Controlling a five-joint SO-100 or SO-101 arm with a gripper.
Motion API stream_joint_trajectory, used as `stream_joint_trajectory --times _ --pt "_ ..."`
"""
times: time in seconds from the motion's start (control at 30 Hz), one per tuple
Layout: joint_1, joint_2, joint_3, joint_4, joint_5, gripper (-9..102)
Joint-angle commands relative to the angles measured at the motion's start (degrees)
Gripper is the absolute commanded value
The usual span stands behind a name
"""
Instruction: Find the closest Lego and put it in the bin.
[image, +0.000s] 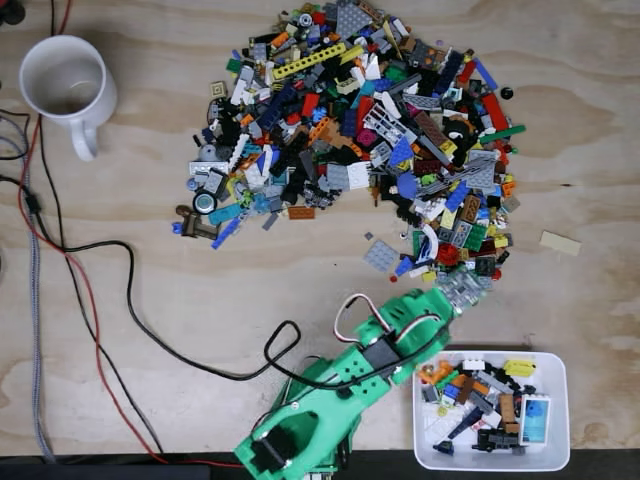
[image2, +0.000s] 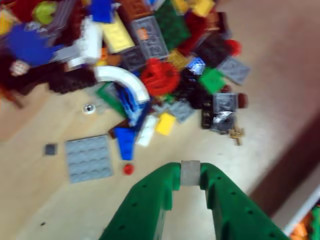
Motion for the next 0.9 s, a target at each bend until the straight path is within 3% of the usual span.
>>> stream_joint_trajectory --times 0.0,0.33,0.63,0.87 --pt "-17.93 2.81 0.35 -1.76 3.96 0" --pt "-37.71 0.18 2.55 -8.88 6.77 0" --pt "-43.33 -3.78 6.5 -16.44 7.12 0" --pt "-45.44 -6.94 3.25 -15.12 9.4 0"
